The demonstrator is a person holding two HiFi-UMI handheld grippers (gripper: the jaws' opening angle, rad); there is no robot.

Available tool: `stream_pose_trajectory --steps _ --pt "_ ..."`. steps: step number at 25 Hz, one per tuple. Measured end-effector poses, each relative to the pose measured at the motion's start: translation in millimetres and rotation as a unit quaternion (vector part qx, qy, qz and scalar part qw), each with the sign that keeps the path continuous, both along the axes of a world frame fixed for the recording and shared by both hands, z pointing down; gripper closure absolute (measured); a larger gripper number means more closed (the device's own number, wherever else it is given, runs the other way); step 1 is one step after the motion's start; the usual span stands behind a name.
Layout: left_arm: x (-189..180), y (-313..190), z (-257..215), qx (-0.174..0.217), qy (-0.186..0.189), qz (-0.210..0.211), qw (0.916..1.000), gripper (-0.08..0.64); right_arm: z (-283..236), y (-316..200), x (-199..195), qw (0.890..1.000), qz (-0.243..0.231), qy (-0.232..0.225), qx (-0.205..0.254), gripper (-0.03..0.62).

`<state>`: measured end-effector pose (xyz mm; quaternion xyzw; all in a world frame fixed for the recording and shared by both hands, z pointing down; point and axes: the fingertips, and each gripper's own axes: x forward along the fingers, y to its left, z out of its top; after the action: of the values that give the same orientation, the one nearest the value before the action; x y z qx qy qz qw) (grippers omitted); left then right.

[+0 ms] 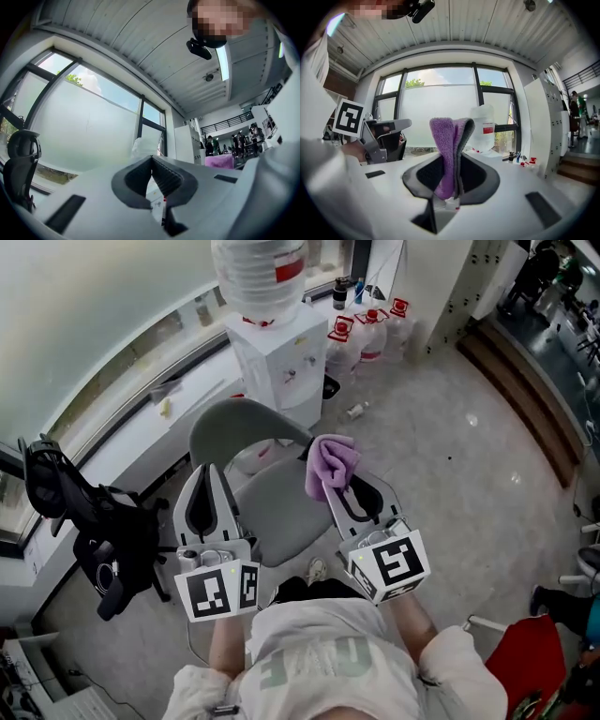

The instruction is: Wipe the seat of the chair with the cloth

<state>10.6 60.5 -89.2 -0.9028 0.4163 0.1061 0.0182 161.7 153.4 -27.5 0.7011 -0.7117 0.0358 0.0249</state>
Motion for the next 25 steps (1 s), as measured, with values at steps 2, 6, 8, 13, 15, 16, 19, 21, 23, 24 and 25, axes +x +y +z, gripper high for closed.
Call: stream_pose_trajectory --steps 2,6,8,13,15,16,19,21,23,24,25 --pt "7.9 -10.3 2.5 -0.006 -0.004 -0.002 1.0000 0.548 3.2 -12.7 4.1 1.000 -0.011 -0.009 -0.007 0.500" --pt "10.3 -33.7 5.3 -0.014 0.000 -0.012 0.9998 0.548 10.8 -37.3 3.4 0.999 -0.030 -0.021 -0.020 0.500" --pt "9.5 -44.1 4.9 -0.016 0.001 -0.014 0.9998 0.548 12.6 -47.0 2.2 0.999 -0.033 -0.023 -0.025 0.500" --pt "3.5 -58.5 0.4 -0.012 0.008 -0.017 0.9997 0.548 12.8 -67.8 -2.0 0.998 -0.036 -0.036 -0.032 0.499" --pt "-2.8 -66.6 -0.3 -0.010 0.013 -0.021 0.9996 0.548 12.9 -78.1 -4.7 0.998 -0.030 -0.039 -0.031 0.500" --pt "-5.8 -71.1 0.0 -0.011 0.016 -0.021 0.9996 0.548 13.9 -83.2 -6.4 0.998 -0.028 -0.040 -0.031 0.500" --pt "-12.6 -82.7 3.4 -0.015 0.019 -0.023 0.9994 0.548 21.1 -95.6 -11.6 0.998 -0.025 -0.046 -0.036 0.499" --pt "-16.0 -89.6 7.5 -0.020 0.019 -0.030 0.9992 0.548 28.2 -100.1 -14.9 0.997 -0.026 -0.055 -0.041 0.500" --pt "-18.4 -94.1 12.8 -0.028 0.022 -0.038 0.9986 0.548 35.9 -101.5 -16.3 0.996 -0.029 -0.062 -0.049 0.500" --pt "-18.4 -95.7 14.5 -0.030 0.022 -0.042 0.9984 0.548 38.4 -102.4 -15.1 0.996 -0.030 -0.063 -0.052 0.500" --pt "-17.6 -97.4 15.1 -0.031 0.021 -0.045 0.9983 0.548 39.4 -104.1 -12.7 0.996 -0.030 -0.064 -0.054 0.500"
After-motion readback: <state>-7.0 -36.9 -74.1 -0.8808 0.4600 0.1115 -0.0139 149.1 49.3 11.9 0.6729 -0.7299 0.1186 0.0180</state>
